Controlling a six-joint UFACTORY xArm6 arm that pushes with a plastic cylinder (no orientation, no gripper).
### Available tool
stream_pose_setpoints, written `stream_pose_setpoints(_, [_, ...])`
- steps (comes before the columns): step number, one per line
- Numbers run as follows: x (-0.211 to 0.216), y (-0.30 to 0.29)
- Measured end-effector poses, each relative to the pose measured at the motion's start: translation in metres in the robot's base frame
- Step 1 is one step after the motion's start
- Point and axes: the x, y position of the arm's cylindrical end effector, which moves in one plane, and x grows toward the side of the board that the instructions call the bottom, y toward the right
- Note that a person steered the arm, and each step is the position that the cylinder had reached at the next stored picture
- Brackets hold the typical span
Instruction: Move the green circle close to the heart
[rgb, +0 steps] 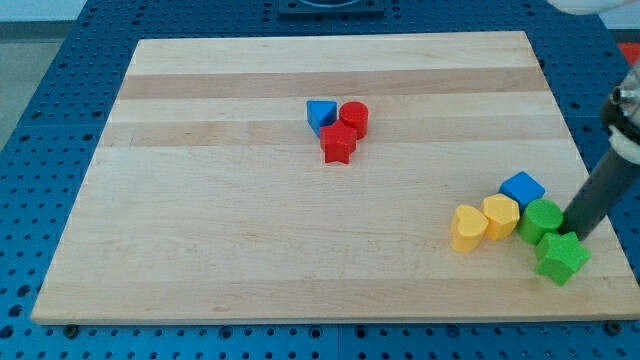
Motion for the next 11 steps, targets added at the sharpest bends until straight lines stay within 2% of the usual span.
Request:
stream_pose_setpoints(3, [0.0, -0.055])
stream_pose_setpoints(6, [-0.046, -0.064])
stream_pose_setpoints(9, [-0.051, -0.131])
stream_pose_setpoints(11, [-0.051, -0.114])
